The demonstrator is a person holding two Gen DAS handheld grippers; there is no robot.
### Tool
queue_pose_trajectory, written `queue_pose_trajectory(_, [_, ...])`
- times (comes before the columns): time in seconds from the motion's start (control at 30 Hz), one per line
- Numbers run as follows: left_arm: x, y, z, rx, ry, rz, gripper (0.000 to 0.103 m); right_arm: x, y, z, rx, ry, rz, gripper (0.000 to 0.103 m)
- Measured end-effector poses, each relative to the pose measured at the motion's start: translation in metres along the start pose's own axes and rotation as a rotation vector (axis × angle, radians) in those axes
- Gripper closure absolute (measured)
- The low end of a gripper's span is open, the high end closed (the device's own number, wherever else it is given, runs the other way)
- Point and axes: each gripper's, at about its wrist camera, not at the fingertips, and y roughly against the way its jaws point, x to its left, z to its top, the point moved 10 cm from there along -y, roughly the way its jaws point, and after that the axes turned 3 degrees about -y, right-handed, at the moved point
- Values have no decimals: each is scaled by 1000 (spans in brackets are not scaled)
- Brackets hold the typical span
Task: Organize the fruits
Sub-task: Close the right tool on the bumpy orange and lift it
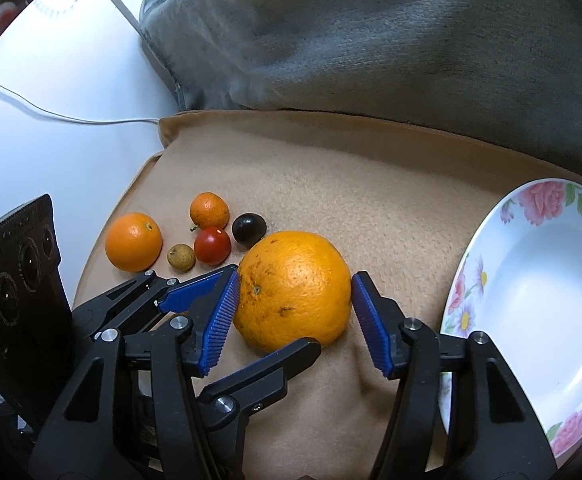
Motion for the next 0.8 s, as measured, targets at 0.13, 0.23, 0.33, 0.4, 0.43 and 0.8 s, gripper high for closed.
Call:
queue_pose_trajectory(0.13, [-1, 1, 1, -4, -7, 1, 32, 0, 6, 2, -13, 9, -2, 49])
queue_pose_trajectory(0.23, [-2, -2, 0, -3, -23, 16, 32, -3, 2, 1, -1, 15, -8, 49])
queue_pose_trajectory(0.33, [-4, -4, -3, -13, -61, 40, 32, -4, 0, 3, -2, 6, -2, 49])
queue_pose_trajectory(0.4, [-4, -6, -5, -14, -75, 51, 32, -4, -1, 4, 1, 16, -3, 48])
queue_pose_trajectory(0.43, [-3, -8, -7, -6, -73, 52, 32, -3, -1, 4, 4, 28, -5, 47])
queue_pose_trajectory(0.8, [-5, -11, -10, -11, -82, 35, 29, -4, -14, -8, 58, 27, 30, 30])
